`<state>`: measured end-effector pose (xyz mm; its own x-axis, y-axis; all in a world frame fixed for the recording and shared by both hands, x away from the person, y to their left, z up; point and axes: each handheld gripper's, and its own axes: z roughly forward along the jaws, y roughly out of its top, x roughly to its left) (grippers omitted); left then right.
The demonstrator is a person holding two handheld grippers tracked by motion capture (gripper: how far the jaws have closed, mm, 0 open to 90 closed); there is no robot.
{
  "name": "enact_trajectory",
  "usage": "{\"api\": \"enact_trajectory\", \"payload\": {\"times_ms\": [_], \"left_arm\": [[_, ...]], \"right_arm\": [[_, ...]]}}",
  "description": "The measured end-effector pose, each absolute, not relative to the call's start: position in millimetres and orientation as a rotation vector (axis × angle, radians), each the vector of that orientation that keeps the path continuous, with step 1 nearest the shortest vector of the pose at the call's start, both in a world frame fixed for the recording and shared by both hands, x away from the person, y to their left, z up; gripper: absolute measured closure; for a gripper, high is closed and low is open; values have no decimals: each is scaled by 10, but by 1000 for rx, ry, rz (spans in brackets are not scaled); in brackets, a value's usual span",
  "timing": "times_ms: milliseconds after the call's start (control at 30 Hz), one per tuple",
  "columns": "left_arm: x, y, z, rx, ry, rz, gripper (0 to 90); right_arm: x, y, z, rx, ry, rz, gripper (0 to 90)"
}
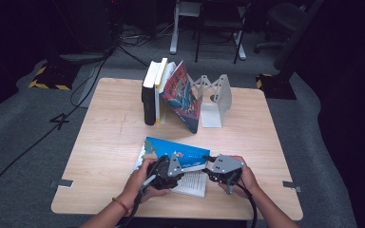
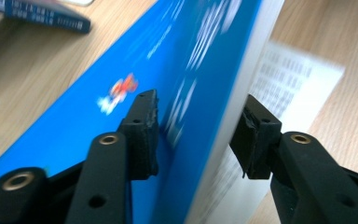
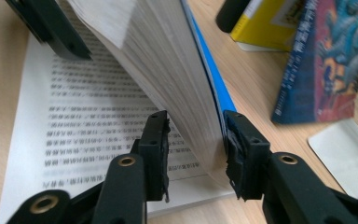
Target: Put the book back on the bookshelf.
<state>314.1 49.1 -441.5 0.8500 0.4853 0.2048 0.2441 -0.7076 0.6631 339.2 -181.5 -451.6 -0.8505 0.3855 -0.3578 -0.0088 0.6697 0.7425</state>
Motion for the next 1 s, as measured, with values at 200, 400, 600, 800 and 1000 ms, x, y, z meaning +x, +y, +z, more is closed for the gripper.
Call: {"api": "enact_trajectory", "payload": {"times_ms": [200, 400, 600, 800, 1000], "left_arm": [[3103, 415, -4428, 2383, 506, 532, 603], [3087, 415, -4454, 2395, 491, 590, 727], [3190, 602, -4466, 2280, 571, 415, 778], [3213, 688, -4380, 2254, 594, 370, 787], [3232, 777, -4262, 2208, 615, 365, 790]], "right_arm": [[3258, -1598, -4528, 221, 2417, 1046, 676], [3254, -1581, -4533, 227, 2424, 1075, 645], [3394, -1824, -4506, 375, 2400, 1178, 402], [3599, -2062, -4659, 548, 2415, 1143, 406], [3675, -2116, -4717, 599, 2432, 1091, 421]]}}
